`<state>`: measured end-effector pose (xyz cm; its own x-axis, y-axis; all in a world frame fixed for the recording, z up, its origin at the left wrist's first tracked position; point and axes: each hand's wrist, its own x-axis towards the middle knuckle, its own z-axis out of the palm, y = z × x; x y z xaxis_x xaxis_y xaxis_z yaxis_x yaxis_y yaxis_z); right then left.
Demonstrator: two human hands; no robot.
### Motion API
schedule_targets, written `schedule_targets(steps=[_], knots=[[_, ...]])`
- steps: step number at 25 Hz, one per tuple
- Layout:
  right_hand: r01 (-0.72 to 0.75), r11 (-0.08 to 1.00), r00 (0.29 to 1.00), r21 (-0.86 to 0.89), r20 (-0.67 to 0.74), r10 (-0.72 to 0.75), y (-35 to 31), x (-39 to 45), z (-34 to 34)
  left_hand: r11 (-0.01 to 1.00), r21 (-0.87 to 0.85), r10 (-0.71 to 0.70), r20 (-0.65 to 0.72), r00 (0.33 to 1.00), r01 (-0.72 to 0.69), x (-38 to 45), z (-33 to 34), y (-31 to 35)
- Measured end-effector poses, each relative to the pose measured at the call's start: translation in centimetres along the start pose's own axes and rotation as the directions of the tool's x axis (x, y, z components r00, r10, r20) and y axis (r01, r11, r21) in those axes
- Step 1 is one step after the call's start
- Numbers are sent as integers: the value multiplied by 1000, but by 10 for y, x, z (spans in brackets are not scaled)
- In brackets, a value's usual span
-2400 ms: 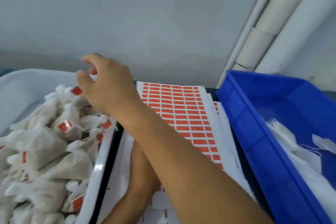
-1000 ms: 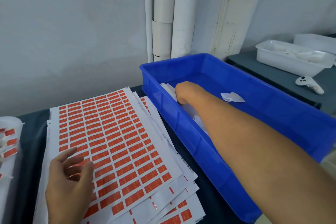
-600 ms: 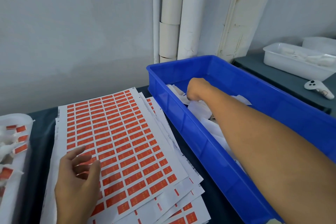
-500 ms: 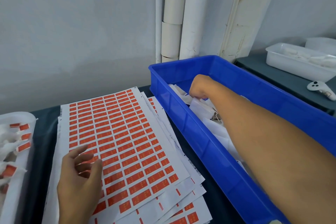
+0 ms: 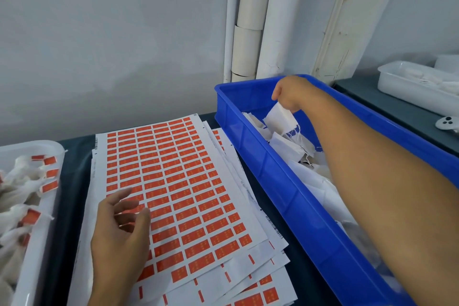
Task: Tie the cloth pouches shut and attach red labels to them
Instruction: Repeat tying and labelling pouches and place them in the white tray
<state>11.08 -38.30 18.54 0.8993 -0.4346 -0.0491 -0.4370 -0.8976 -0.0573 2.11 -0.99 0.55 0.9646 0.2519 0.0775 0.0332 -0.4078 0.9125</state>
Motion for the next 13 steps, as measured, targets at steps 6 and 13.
schedule_targets(steps=[6,13], knots=[[244,946,939,216,-297,-174,-46,-29,-55,998,-59,37,-5,999,-38,-2,0,3],[492,577,791,652,-58,-609,-119,-101,-55,919,-329,246,44,968,-218,-20,-14,25]])
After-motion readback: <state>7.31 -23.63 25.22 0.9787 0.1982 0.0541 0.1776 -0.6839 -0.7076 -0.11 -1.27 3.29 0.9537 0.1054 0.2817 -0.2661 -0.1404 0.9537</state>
